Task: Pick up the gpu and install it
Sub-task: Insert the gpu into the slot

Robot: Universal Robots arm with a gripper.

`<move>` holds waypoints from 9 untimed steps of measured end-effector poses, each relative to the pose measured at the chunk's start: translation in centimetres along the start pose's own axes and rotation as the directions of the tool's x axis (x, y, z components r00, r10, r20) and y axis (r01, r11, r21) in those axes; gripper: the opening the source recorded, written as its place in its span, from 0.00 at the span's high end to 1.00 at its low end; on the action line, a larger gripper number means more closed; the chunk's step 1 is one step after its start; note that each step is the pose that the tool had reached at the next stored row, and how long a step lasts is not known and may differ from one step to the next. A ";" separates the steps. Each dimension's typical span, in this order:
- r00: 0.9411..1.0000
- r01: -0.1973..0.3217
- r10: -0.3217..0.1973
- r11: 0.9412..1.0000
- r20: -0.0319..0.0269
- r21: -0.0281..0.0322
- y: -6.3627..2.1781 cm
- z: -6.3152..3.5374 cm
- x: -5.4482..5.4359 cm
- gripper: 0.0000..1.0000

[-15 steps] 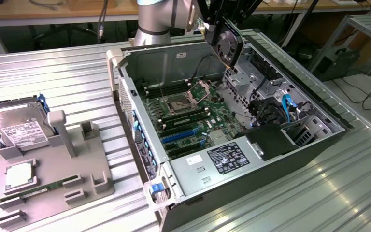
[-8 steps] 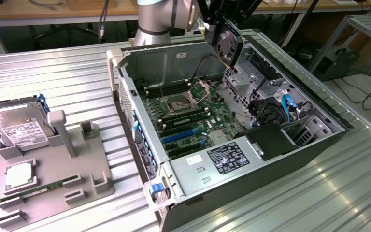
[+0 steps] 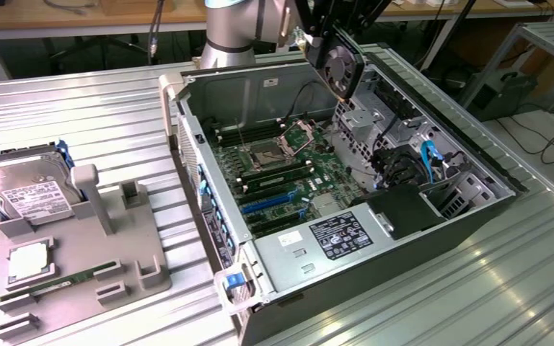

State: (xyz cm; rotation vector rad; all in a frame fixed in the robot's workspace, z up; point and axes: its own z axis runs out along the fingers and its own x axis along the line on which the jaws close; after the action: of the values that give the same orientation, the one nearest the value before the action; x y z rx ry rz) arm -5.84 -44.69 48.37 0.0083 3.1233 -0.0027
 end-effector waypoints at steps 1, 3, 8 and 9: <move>1.000 0.010 -0.010 1.000 0.000 0.000 0.00 0.00 0.0 0.72; 0.999 0.036 -0.036 0.999 0.000 -0.001 0.00 0.00 0.0 0.72; 0.989 0.151 -0.151 0.989 0.000 -0.003 0.00 0.00 0.0 0.72; 0.986 0.168 -0.168 0.986 0.001 -0.003 0.00 0.00 0.0 0.72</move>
State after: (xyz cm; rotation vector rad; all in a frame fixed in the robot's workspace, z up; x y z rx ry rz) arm -5.85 -44.69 48.37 -0.2552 3.1129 -0.0003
